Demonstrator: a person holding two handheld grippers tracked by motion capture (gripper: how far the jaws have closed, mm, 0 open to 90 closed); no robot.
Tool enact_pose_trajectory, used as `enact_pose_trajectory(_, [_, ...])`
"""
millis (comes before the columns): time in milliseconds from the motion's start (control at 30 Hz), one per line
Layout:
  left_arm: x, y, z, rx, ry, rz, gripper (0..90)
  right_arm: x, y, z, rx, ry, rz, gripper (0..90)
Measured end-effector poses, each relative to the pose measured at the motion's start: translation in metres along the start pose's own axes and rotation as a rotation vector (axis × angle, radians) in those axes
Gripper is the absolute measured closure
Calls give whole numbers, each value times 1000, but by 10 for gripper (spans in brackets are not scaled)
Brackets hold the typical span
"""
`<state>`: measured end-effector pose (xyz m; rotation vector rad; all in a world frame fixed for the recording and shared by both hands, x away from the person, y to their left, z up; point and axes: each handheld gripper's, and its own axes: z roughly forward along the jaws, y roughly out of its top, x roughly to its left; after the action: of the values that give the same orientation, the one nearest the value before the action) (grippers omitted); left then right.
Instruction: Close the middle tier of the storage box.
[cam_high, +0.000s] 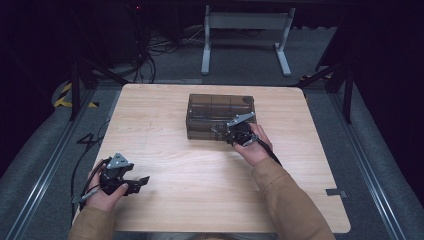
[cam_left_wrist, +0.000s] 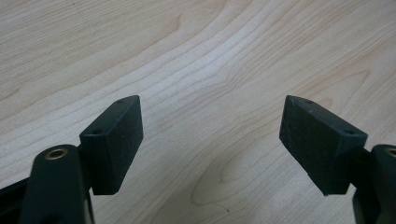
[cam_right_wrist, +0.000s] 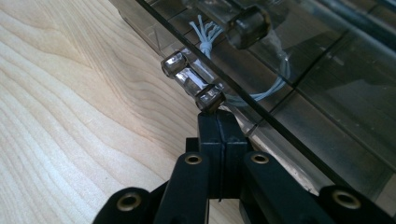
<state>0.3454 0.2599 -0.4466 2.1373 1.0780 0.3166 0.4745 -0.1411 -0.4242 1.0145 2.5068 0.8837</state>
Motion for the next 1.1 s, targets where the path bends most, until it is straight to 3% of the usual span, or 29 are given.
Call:
enact_pose_trajectory(600, [0, 0, 0, 0, 0, 1, 225, -6, 3, 1, -22, -32, 35, 900])
enact_pose_trajectory(1100, [0, 0, 0, 0, -1, 1, 225, -6, 4, 2, -20, -37, 32, 900])
